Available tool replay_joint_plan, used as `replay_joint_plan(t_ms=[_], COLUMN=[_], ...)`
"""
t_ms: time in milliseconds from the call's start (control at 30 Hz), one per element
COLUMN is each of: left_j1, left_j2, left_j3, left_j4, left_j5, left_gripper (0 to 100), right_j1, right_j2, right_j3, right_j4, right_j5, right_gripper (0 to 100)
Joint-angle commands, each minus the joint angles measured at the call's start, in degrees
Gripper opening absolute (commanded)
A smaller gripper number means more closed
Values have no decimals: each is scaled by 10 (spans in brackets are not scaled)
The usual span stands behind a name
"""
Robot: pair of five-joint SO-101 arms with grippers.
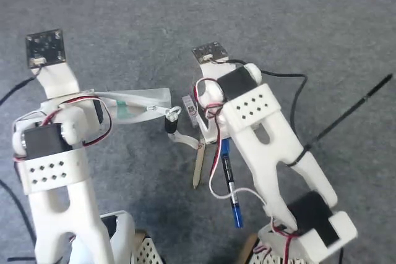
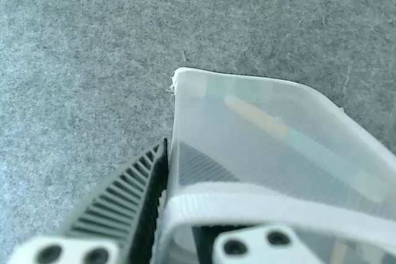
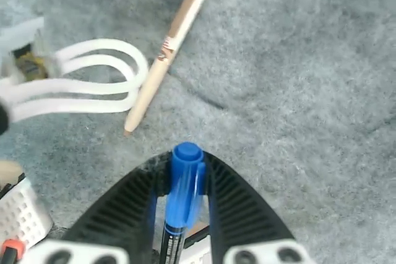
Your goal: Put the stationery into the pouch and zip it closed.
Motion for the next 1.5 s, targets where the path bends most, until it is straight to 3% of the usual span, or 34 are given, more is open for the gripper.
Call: replay_joint_plan(t_ms=[0,400,1100,1467], left_j1=[-2,-2,-2,-2], left_j2=[2,2,2,2], left_j3=[-5,-5,-3,-3], left_j4=[-22,-22,-22,-22], left_j5=[8,8,8,8], left_gripper=[11,11,12,12], right_j1=[-22,-27,-28,-121], right_j2=[-65,-194,-390,-400], right_j3=[-7,-9,-7,-7], right_j4=[23,-5,-194,-285], right_j5=[17,15,15,18], right_gripper=[7,7,7,7])
